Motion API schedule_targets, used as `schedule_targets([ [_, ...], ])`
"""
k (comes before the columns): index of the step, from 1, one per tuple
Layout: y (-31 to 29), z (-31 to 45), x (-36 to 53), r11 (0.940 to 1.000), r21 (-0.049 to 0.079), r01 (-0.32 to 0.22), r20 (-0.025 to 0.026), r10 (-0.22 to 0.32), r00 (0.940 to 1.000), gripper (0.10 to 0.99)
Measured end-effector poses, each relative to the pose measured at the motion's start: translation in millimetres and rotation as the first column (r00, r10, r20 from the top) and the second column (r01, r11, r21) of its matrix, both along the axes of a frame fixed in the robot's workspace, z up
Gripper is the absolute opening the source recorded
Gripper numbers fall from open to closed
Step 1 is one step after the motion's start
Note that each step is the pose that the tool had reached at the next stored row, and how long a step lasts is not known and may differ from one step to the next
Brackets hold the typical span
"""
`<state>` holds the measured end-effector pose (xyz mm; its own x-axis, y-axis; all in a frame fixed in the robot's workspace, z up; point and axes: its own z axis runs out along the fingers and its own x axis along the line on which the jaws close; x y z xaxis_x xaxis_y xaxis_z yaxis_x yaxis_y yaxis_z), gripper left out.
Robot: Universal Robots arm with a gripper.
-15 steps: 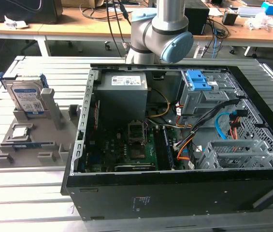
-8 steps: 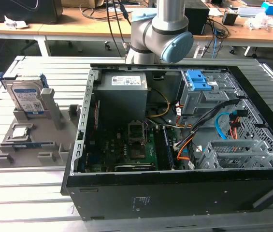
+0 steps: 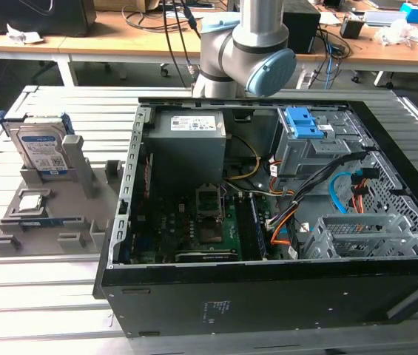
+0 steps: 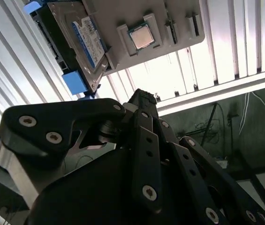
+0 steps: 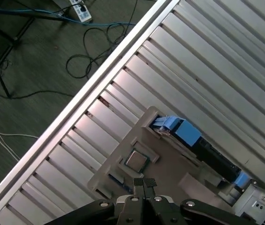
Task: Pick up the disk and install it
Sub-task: 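Pick up the disk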
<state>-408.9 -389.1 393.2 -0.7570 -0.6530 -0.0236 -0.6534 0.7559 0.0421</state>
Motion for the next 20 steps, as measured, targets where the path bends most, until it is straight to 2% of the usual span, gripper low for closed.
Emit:
schedule_targets([
  [4,0.0,0.1,0.0,0.9982,0.0,-0.061,-0.0001,0.061,0.9982,0.106],
  [6,0.0,0.0,0.0,0.9951,0.0,-0.099,-0.0001,0.099,0.9951,0.106],
  [12,0.0,0.0,0.0,0.9864,0.0,-0.164,0.0,0.164,0.9864,0.106],
  [17,0.0,0.0,0.0,0.9722,0.0,-0.234,0.0,0.234,0.9722,0.106],
  [19,0.0,0.0,0.0,0.9685,0.0,-0.249,0.0,0.249,0.9685,0.106],
  [20,0.0,0.0,0.0,0.9644,0.0,-0.265,-0.0001,0.265,0.9644,0.106],
])
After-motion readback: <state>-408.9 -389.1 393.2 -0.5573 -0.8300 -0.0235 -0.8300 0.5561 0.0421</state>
